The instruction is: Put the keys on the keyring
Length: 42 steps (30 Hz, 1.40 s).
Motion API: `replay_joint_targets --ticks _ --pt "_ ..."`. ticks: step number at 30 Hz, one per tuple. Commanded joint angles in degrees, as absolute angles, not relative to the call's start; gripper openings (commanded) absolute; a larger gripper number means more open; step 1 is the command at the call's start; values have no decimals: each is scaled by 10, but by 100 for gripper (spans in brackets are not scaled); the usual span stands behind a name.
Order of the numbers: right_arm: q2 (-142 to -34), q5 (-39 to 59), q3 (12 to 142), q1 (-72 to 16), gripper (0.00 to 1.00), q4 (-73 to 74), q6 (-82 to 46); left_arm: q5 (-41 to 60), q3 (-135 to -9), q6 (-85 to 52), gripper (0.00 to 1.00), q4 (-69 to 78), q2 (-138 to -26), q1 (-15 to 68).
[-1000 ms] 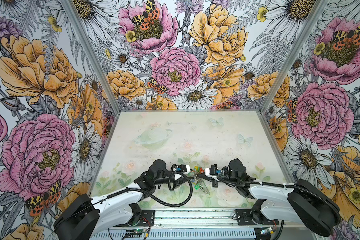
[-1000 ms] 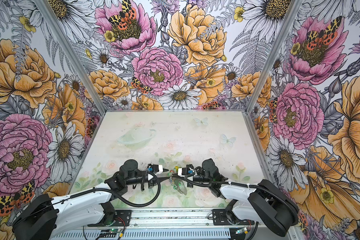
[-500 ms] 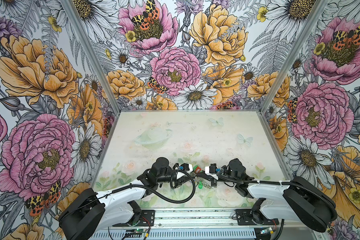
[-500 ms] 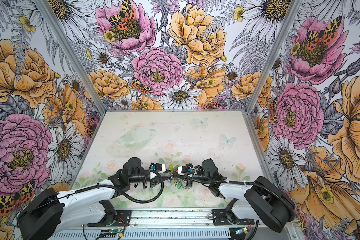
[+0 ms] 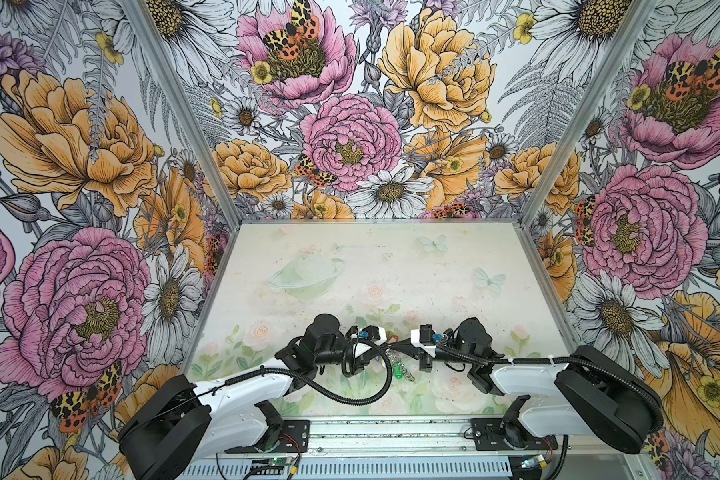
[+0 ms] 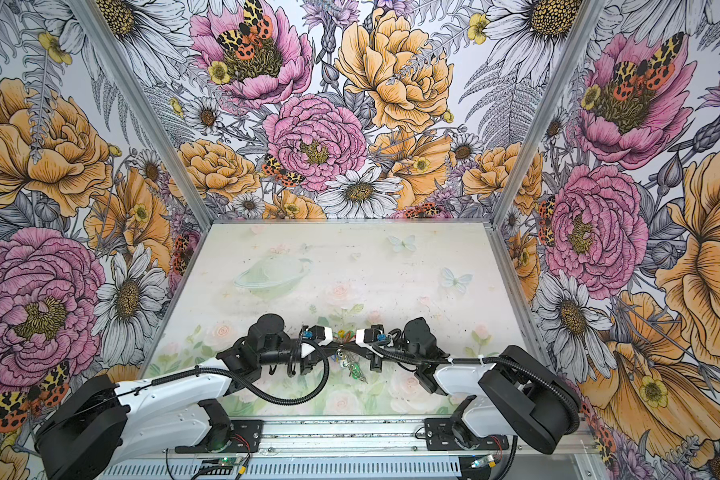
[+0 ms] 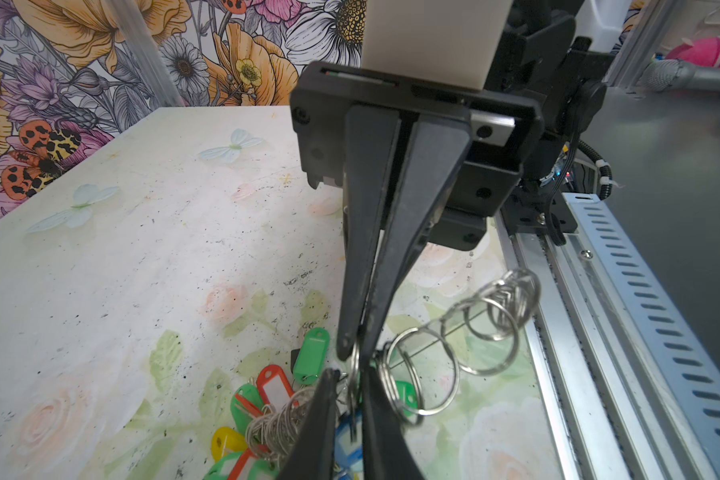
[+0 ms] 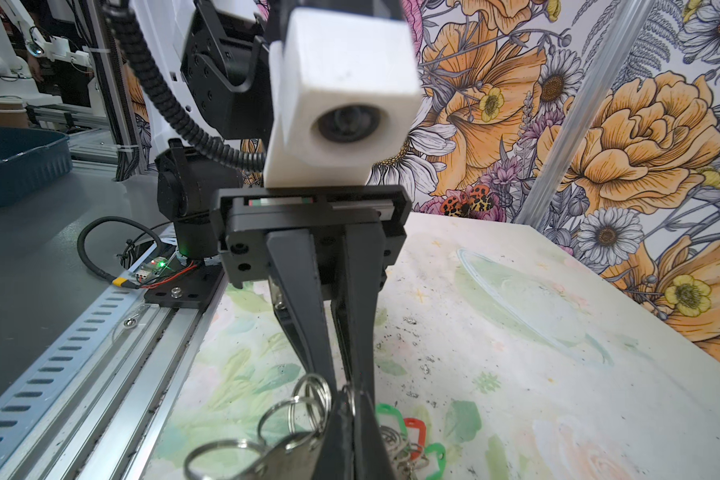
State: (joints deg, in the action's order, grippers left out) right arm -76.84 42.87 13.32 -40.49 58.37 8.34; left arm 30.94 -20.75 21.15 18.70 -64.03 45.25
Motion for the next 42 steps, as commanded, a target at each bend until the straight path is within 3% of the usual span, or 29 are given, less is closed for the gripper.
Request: replay_joint_targets --ticks 1,13,16,19,21,24,42 --pt "-771 433 137 -409 0 656 69 292 -221 213 9 181 -642 457" --pt "-776 441 138 -410 0 633 73 277 -223 208 0 181 -628 460" --pt "-750 427 138 -406 10 589 82 250 -222 213 0 174 -614 466" --pt "-686 418 158 -394 18 451 115 208 -229 233 0 145 -598 476" --pt "-632 397 193 -395 19 274 173 181 -239 248 0 123 -597 484" --pt "-585 352 226 -395 21 134 215 167 -261 267 0 87 -606 489" --pt "-612 355 263 -415 20 82 228 186 -279 320 0 36 -619 523"
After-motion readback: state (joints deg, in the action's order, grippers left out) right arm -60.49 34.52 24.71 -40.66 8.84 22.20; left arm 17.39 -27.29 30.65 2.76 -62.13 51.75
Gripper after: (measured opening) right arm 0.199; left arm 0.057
